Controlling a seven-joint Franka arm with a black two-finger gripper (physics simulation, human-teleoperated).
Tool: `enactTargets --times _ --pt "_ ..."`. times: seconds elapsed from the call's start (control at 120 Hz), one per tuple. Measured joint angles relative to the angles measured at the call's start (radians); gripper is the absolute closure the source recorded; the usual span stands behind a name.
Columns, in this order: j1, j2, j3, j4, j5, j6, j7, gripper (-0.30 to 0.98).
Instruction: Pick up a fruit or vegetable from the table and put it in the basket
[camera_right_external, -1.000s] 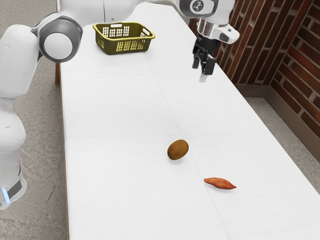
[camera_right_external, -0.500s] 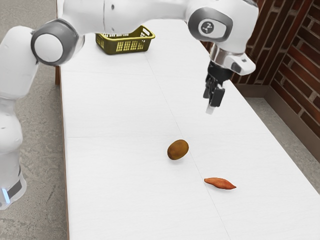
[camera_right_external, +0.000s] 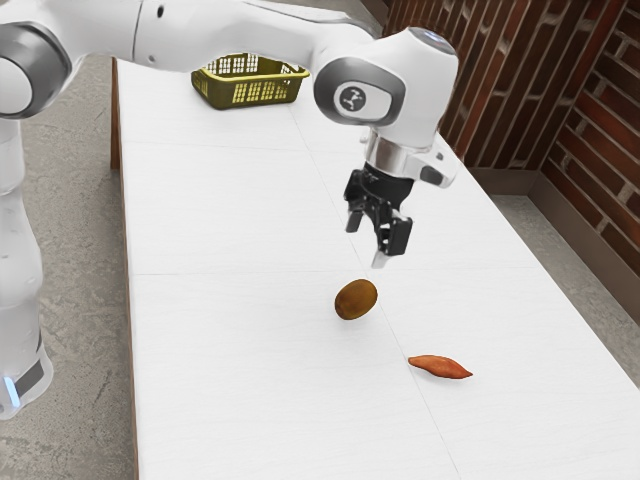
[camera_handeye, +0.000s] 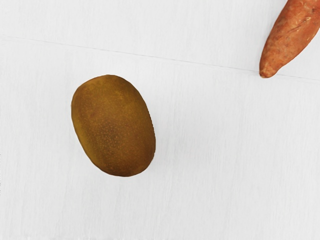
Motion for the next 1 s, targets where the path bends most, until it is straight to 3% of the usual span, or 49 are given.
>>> enactTargets --times 0.183,0.425,1.0 --pt "0.025 -0.053 -0.003 -0.106 -0.004 0.043 -0.096 0.00" --pt "0.008 0.100 0.002 -0.005 0.018 0.088 -0.185 0.00" --pt "0.027 0.127 0.002 -0.168 0.028 0.242 -0.298 0.00"
